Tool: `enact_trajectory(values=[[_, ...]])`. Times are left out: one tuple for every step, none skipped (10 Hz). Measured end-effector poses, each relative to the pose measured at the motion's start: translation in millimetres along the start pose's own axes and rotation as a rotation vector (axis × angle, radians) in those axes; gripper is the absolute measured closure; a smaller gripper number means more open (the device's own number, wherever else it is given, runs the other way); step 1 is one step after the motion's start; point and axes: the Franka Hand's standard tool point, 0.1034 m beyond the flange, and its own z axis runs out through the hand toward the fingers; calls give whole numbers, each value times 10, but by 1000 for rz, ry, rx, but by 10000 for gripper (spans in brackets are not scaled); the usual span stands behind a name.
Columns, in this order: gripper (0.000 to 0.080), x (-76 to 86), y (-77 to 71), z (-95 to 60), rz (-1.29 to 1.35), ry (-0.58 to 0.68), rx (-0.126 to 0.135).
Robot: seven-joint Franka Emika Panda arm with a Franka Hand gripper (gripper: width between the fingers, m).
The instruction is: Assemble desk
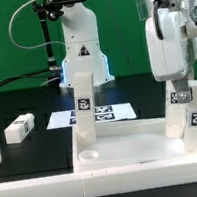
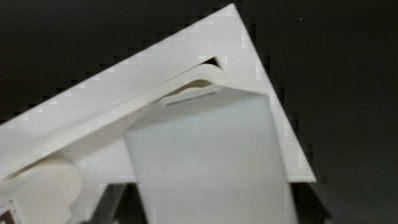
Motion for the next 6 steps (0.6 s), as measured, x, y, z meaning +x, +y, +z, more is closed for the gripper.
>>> enact_trajectory(values=[[502,0,0,3,-19,0,1],[374,1,4,11,-31,1,0],[243,3,1,9,-33,1,1],[243,33,-23,-50,-89,-3,6],[172,132,-27,-170,-134,-10,10],[153,268,-29,-313,-161,-17,14]])
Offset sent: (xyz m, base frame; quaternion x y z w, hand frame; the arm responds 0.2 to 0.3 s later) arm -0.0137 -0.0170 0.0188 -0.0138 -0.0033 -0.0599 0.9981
